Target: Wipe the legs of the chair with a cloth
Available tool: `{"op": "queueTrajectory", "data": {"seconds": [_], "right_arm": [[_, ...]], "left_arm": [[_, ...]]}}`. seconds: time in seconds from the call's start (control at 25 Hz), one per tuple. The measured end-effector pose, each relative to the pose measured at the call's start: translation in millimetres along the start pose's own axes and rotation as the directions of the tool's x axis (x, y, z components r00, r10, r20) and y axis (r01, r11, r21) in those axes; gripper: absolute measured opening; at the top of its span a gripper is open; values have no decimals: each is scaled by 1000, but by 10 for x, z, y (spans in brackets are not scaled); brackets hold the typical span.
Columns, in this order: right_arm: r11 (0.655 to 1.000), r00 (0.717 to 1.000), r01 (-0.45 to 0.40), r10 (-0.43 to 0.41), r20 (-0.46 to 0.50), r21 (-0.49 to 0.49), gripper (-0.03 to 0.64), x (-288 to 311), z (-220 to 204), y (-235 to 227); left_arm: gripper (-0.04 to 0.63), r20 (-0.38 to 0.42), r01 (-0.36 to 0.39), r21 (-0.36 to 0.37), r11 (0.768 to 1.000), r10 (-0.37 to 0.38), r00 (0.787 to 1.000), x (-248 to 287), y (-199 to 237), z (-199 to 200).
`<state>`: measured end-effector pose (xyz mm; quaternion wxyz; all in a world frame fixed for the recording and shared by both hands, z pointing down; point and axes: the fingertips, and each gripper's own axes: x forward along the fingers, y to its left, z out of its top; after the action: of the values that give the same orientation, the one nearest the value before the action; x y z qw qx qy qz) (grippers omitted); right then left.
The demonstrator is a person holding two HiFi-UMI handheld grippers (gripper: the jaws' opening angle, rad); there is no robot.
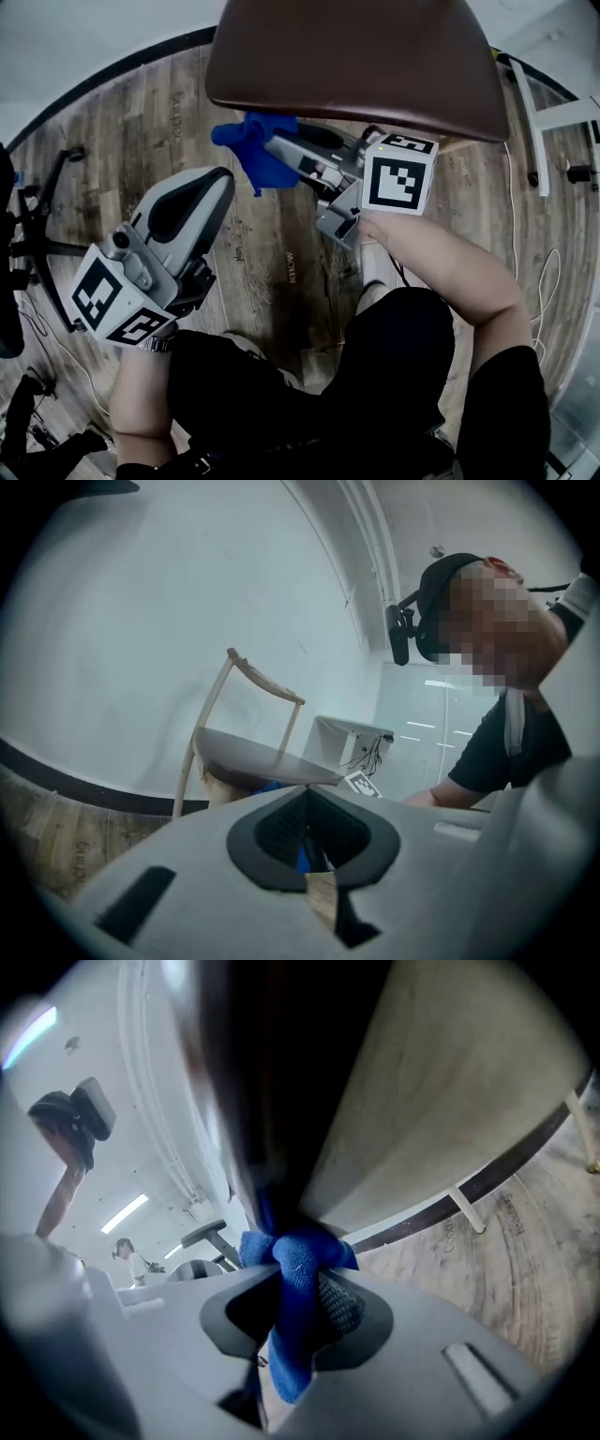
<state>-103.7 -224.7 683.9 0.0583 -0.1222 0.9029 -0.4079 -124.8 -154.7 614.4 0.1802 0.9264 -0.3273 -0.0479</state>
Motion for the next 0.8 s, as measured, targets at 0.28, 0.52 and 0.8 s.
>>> {"op": "queueTrajectory", "data": {"seconds": [0.28,0.52,0.8], "right_arm": [[994,991,113,-113,75,-4,83,-886,247,-74],[950,927,307,-313,208,61,83,-1870,463,-246],[878,790,455,-476,387,151,83,-2853,670,-331]], "left_arm": [[-2,2,-14,-26,1000,14,1000,69,73,-61],[-2,-4,17,-23,1000,-17,1000,252,42,-107],[-2,-4,29,-45,999,-29,1000,373,55,-144]]}}
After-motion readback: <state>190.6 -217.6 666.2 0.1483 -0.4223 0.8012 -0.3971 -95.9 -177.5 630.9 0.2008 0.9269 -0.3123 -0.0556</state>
